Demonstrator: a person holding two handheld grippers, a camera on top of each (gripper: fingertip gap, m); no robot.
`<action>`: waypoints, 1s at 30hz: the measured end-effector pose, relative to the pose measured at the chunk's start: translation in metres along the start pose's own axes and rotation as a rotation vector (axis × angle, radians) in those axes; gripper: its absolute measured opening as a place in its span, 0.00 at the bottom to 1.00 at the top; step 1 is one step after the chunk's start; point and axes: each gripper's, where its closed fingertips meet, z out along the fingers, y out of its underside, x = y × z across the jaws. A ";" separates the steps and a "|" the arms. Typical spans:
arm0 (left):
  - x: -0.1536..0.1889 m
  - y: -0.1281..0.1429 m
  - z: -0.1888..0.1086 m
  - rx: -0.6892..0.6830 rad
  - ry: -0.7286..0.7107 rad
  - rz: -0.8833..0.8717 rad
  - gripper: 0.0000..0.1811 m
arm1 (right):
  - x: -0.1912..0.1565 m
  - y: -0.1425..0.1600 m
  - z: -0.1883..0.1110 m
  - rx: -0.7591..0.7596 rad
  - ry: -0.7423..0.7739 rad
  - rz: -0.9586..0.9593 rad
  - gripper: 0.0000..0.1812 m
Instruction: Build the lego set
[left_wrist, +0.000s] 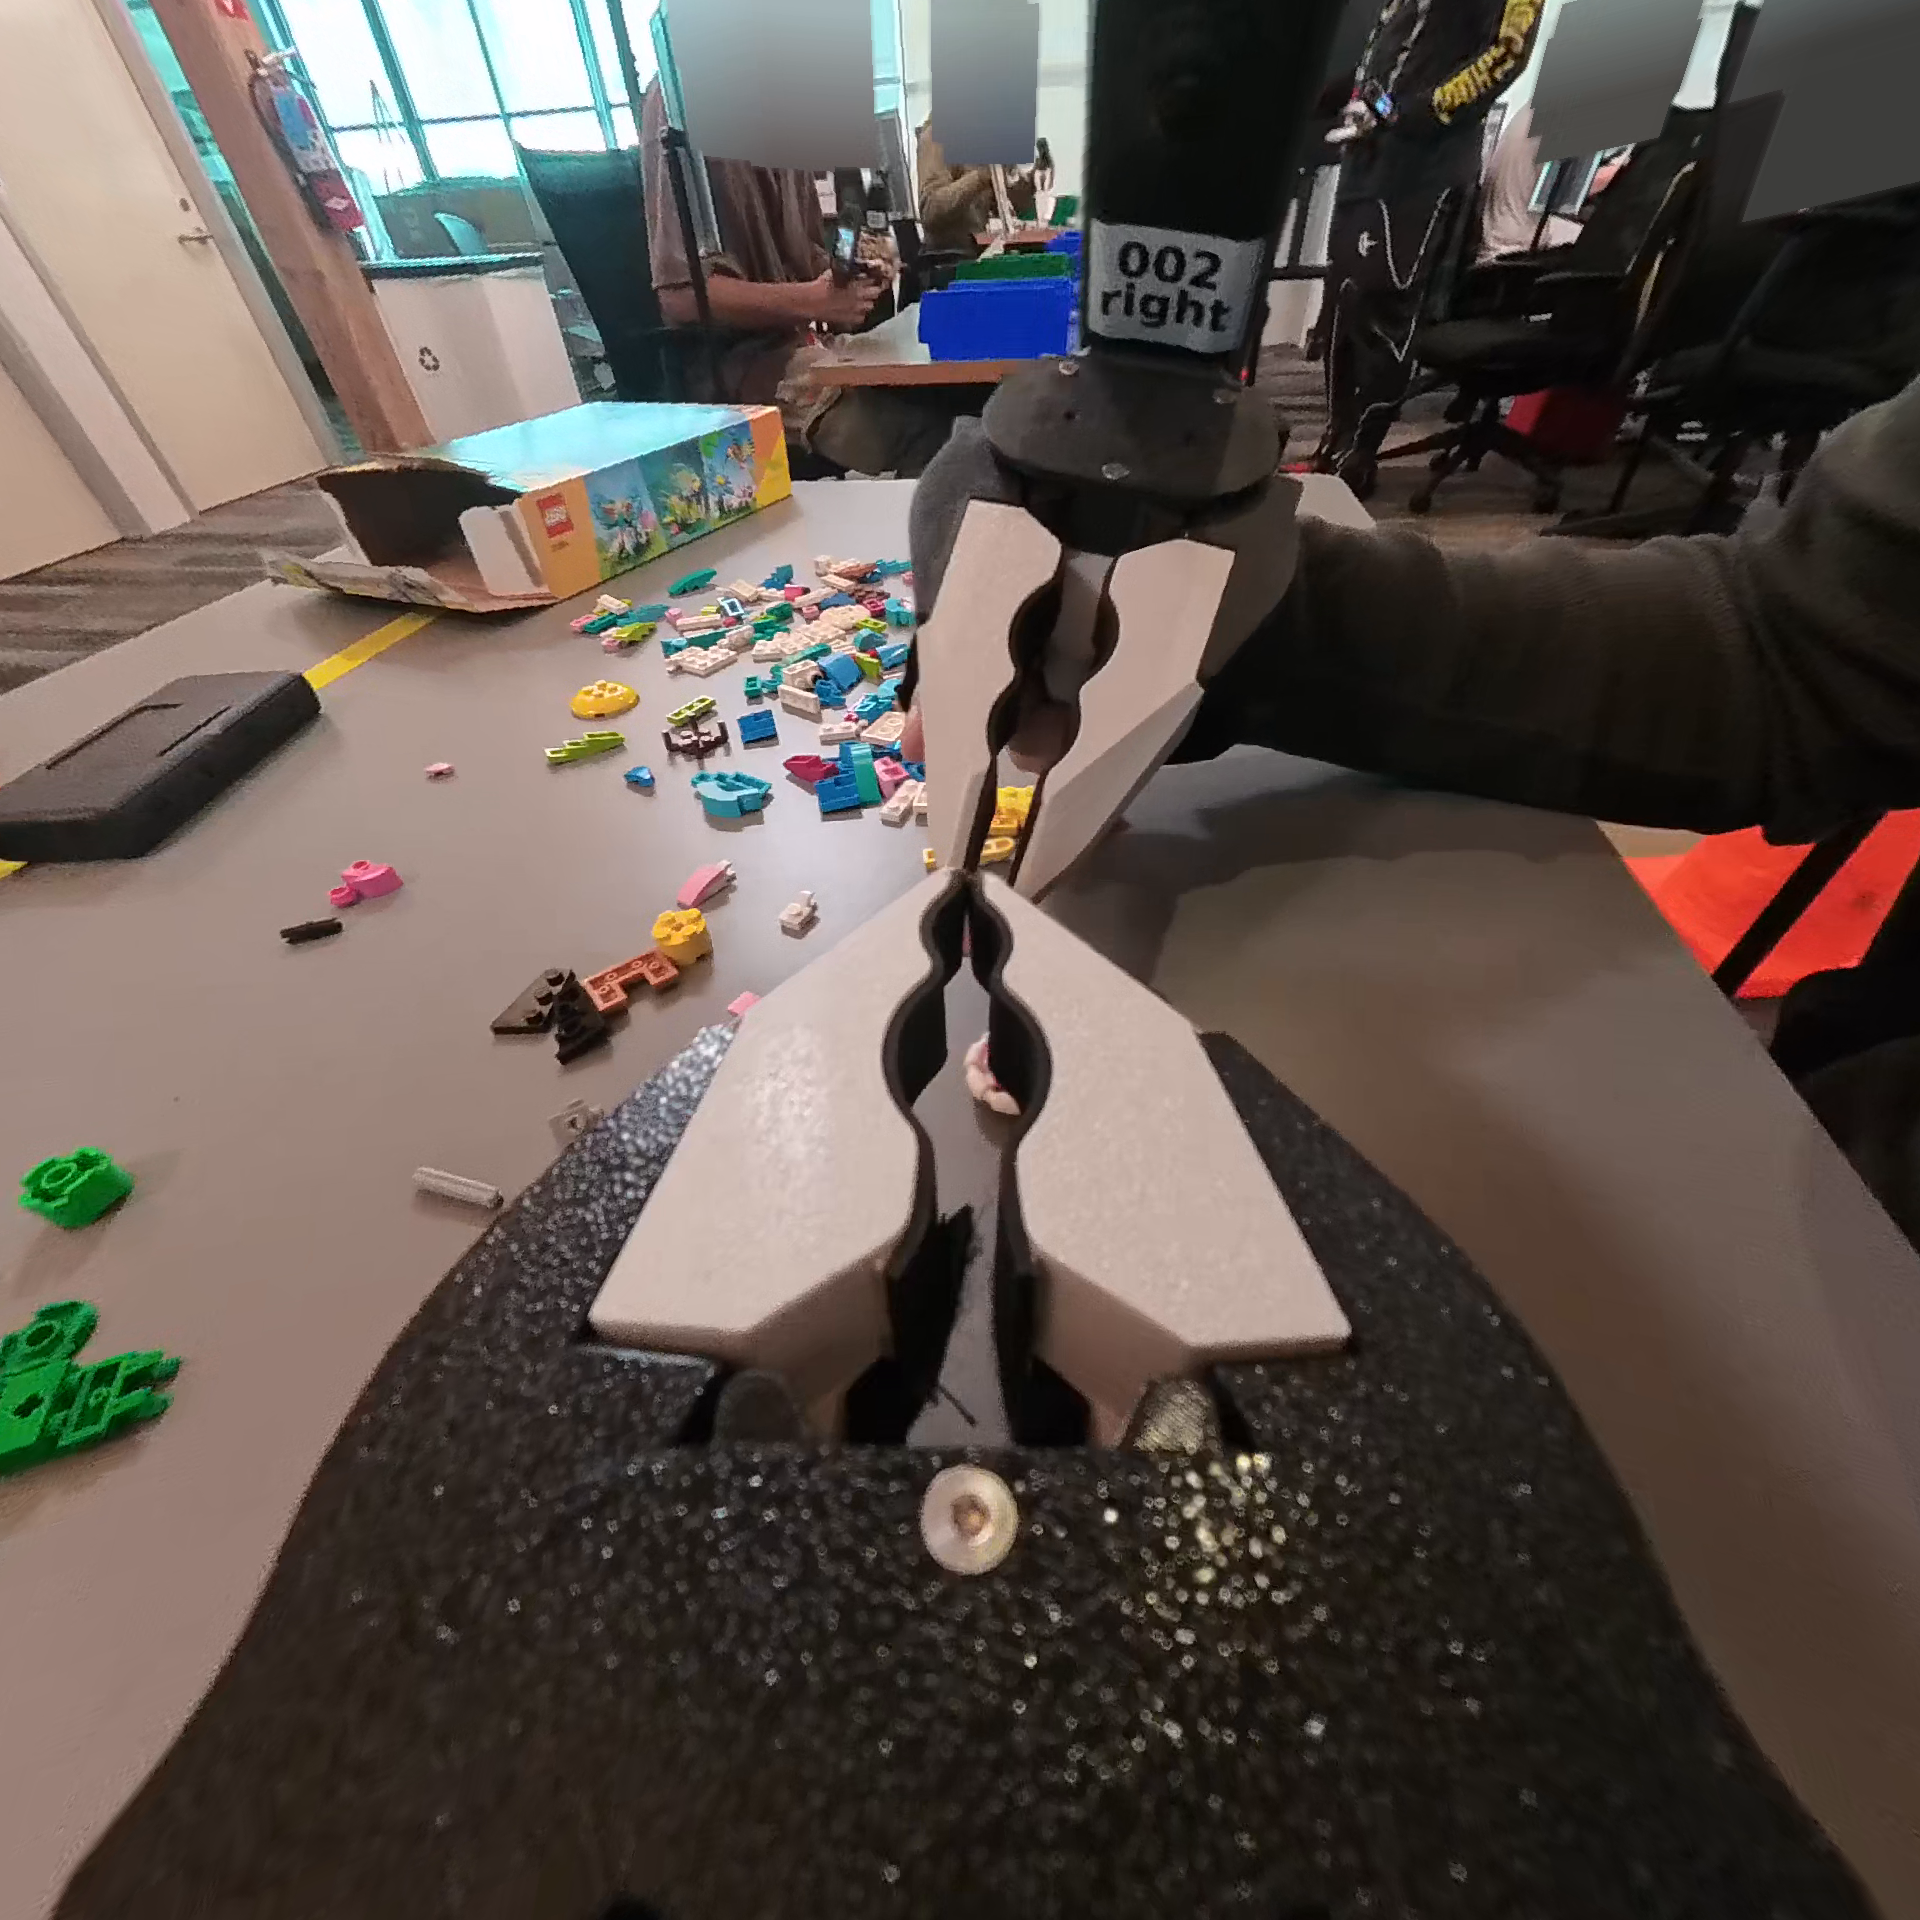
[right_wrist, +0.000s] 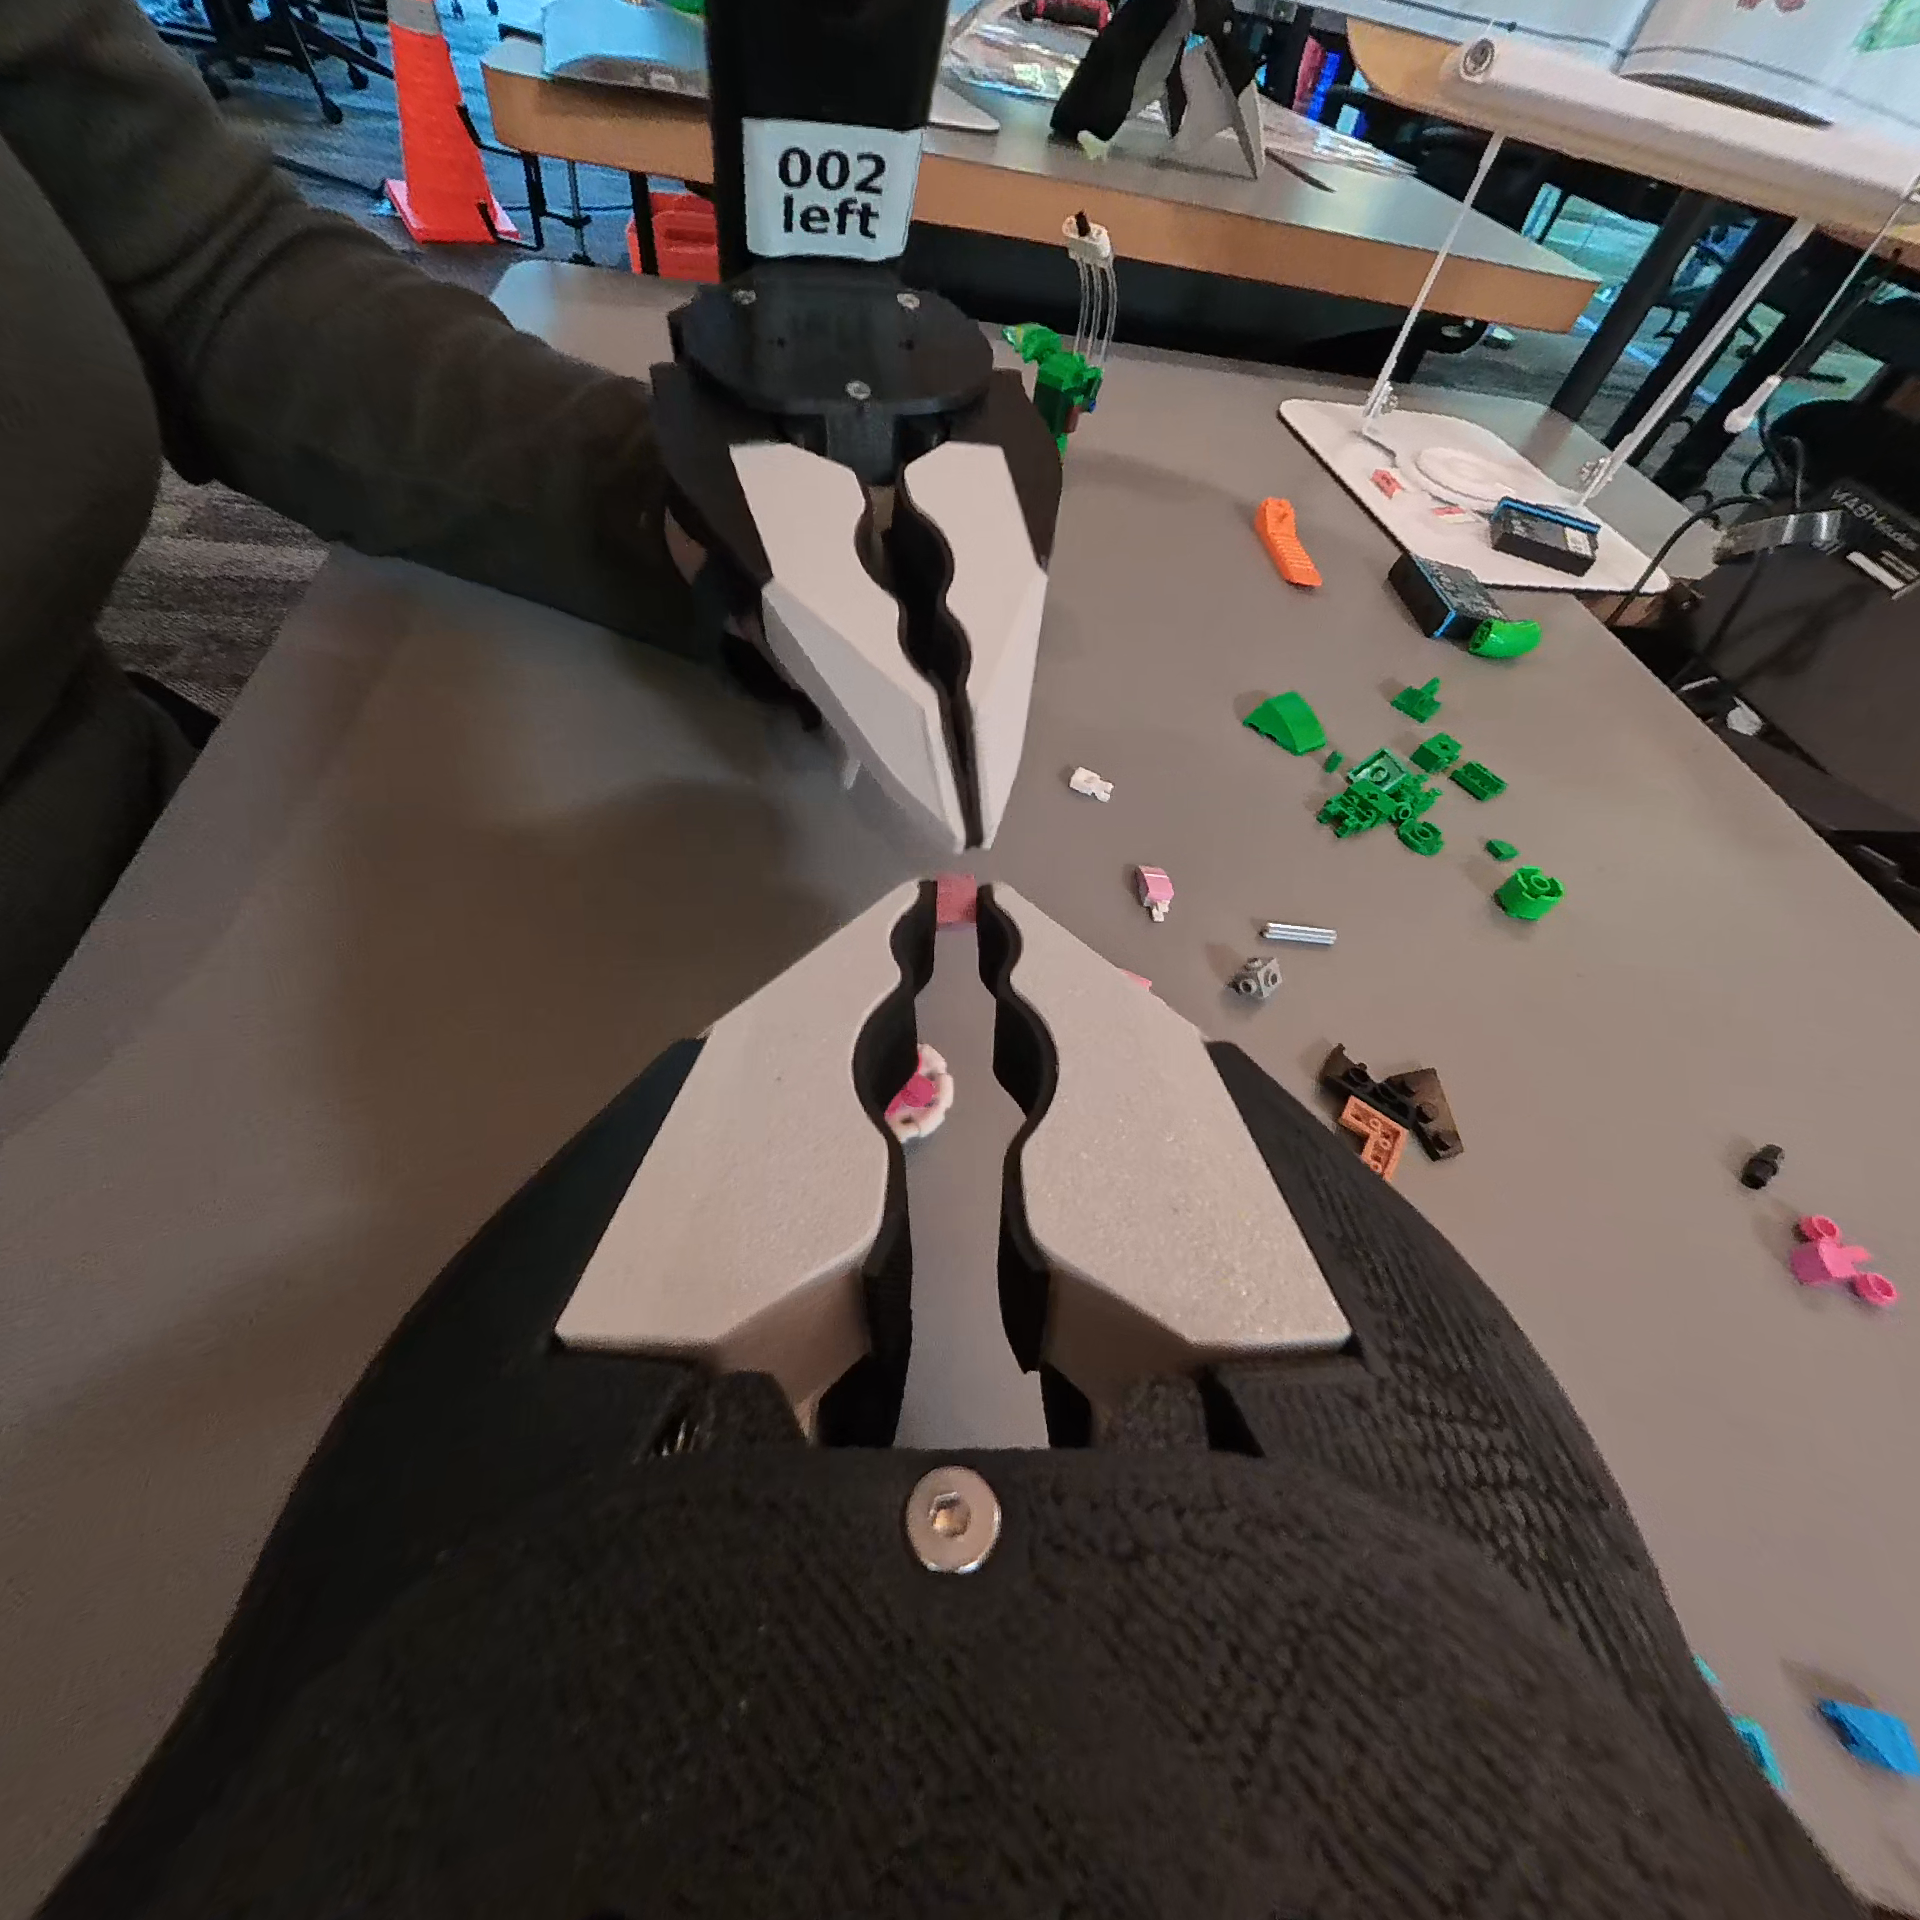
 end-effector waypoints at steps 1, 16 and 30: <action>-0.002 -0.001 -0.001 0.006 -0.004 -0.010 0.00 | 0.001 0.001 0.000 -0.002 0.005 0.001 0.04; -0.008 -0.005 -0.005 0.042 -0.028 -0.039 0.06 | 0.010 0.009 0.001 -0.049 0.065 -0.010 0.04; -0.004 -0.005 -0.004 0.039 0.008 -0.082 0.18 | 0.013 -0.011 -0.008 0.086 0.050 0.061 0.04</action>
